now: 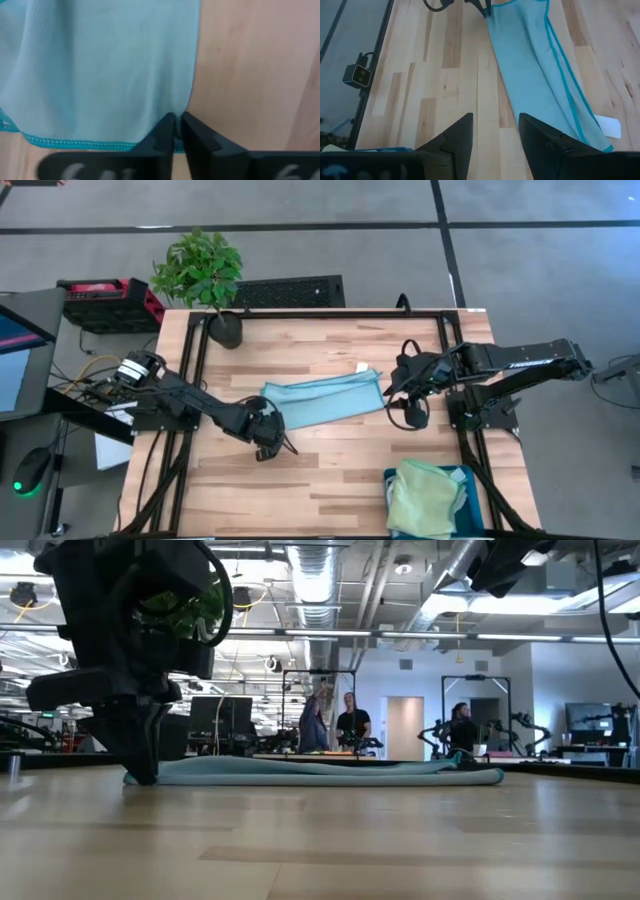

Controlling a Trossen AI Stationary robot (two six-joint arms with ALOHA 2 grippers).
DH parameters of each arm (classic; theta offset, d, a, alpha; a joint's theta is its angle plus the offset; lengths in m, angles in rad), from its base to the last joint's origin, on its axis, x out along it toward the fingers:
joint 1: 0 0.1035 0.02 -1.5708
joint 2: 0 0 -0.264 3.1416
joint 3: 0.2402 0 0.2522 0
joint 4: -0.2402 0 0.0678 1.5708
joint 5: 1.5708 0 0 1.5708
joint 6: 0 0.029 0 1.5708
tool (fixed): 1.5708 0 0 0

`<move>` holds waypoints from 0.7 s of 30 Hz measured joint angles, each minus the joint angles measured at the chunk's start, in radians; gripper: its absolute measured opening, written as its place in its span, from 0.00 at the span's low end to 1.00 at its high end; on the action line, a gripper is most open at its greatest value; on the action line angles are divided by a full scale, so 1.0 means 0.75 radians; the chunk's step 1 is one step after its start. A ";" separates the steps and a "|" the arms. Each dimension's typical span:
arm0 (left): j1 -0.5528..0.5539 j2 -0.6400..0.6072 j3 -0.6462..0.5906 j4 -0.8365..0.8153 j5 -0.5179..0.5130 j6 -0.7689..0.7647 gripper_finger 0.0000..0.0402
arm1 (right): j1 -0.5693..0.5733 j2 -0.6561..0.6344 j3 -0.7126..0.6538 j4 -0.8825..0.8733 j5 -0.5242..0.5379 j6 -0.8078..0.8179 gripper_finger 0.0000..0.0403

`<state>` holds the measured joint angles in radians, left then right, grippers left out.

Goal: Fold microfiber towels
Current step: Fold the blue microfiber towel

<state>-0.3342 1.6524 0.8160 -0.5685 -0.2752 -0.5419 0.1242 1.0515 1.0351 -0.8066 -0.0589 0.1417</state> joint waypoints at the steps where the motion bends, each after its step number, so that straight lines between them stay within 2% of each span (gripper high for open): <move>1: 0.004 0.000 -0.001 -0.002 0.002 -0.007 0.04 | 0.000 0.000 0.000 0.000 0.000 0.000 0.45; 10: 0.011 0.004 0.068 -0.066 -0.013 -0.170 0.00 | 0.000 -0.034 0.000 -0.003 0.000 -0.001 0.45; 17: 0.073 -0.002 0.242 -0.117 -0.001 -0.120 0.00 | 0.000 -0.111 0.000 -0.003 0.006 -0.001 0.45; 21: 0.138 -0.002 0.348 -0.112 -0.002 0.006 0.00 | 0.000 -0.139 0.000 -0.003 0.006 -0.001 0.45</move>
<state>-0.2305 1.6512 1.0766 -0.6521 -0.2768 -0.5372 0.1242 0.9475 1.0351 -0.8089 -0.0544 0.1410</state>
